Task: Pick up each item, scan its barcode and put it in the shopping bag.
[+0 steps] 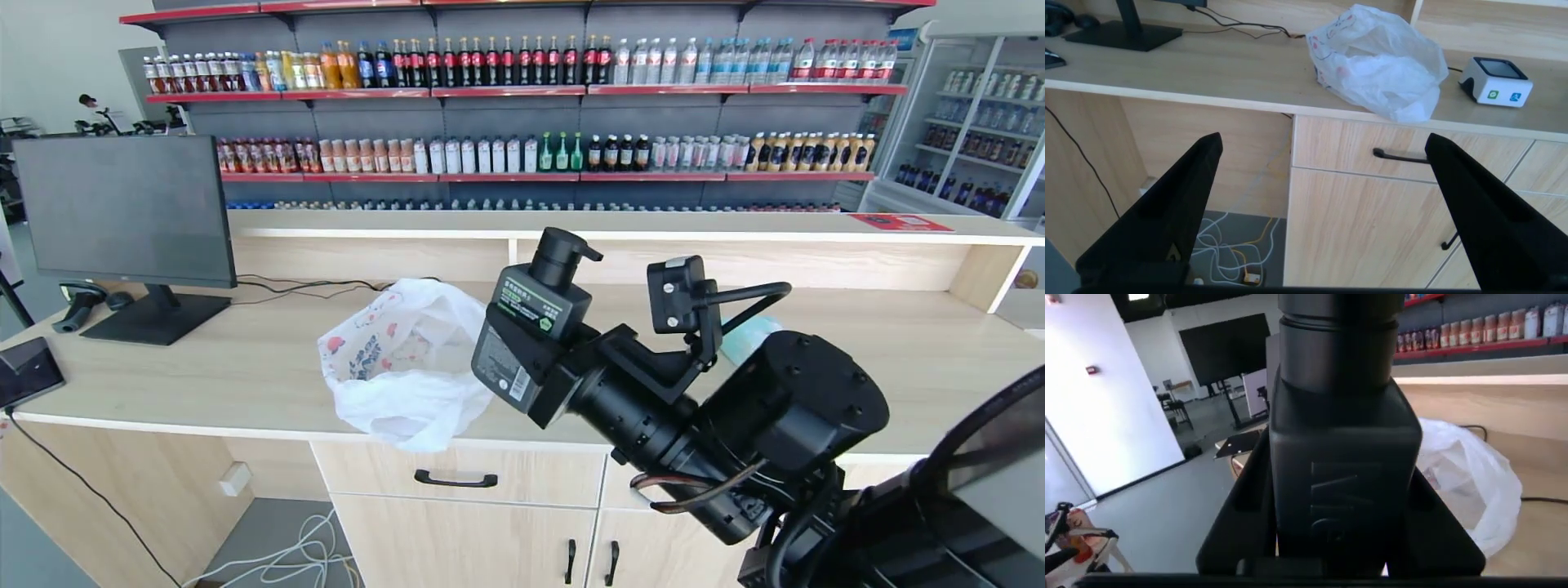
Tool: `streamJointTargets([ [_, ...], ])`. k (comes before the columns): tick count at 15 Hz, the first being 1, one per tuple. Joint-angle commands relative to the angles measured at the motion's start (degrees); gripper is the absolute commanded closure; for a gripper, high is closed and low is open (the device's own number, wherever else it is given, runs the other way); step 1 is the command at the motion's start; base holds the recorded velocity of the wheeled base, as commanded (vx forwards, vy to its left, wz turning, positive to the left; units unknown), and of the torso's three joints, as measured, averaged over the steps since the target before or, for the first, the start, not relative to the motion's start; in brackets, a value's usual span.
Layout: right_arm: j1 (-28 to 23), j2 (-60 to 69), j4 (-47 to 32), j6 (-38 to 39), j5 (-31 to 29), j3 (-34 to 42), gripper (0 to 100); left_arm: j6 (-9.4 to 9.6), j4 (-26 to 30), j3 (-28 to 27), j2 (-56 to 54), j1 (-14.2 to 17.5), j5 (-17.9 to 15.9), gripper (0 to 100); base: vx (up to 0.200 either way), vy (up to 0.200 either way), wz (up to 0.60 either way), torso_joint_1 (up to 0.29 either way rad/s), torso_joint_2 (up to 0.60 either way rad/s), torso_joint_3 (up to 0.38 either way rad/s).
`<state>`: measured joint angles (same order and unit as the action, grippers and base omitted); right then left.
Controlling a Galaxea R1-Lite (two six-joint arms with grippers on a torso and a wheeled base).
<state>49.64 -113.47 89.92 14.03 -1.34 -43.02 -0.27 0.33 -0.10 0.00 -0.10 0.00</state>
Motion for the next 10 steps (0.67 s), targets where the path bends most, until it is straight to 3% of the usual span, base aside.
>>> streamJointTargets([
  [1, -2.2, -0.2, 0.1, -1.8, -0.3, -0.2, 100, 0.00, 0.0, 0.0, 0.0, 0.0, 0.0, 0, 0.000, 0.000, 0.00, 0.000, 0.00, 0.000],
  [4, -12.6, 1.2, 0.1, -7.8, -0.7, -0.1, 100, 0.00, 0.0, 0.0, 0.0, 0.0, 0.0, 0, 0.000, 0.000, 0.00, 0.000, 0.00, 0.000],
  [10, -14.9, -3.6, 0.1, -17.6, -1.1, 0.5, 100, 0.00, 0.0, 0.0, 0.0, 0.0, 0.0, 0, 0.000, 0.000, 0.00, 0.000, 0.00, 0.000],
])
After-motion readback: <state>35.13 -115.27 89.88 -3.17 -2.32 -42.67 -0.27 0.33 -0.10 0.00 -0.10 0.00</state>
